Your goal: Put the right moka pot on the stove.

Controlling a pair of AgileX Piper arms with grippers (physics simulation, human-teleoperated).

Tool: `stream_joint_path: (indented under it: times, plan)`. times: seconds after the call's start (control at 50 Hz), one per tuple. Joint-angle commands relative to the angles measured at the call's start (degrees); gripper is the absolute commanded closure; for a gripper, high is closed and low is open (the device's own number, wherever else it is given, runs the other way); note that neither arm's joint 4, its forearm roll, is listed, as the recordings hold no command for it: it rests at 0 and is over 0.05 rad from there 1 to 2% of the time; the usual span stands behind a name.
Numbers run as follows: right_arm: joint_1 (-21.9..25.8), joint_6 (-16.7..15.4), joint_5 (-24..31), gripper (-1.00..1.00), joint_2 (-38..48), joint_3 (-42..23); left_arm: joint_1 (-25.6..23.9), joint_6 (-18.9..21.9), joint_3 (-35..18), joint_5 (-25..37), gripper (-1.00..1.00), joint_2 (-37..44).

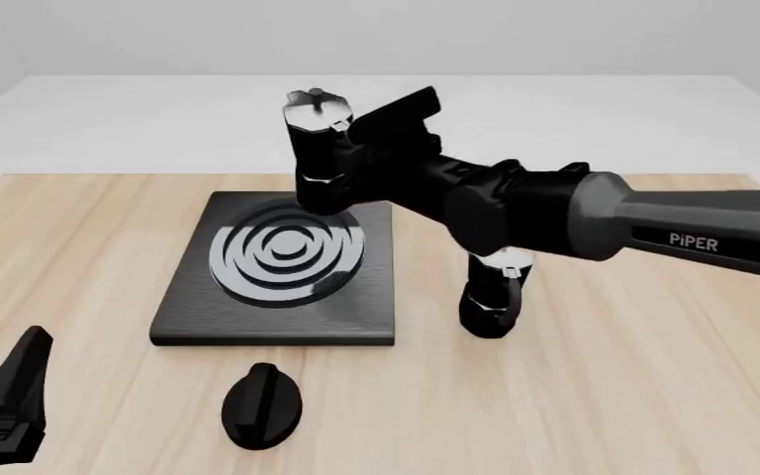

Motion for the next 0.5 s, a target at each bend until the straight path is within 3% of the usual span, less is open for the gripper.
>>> stream_joint_path:
  times: [0.02,0.5]
  plan:
    - [1.7,0.3,-1.2,1.0,0.5,-2.1,0.0,0.0,0.0,0.0,-1.0,0.0]
    - [5.1,1.1,-3.4,1.0,5.0,-3.7,0.0,0.0,0.0,0.0,-1.0,0.0]
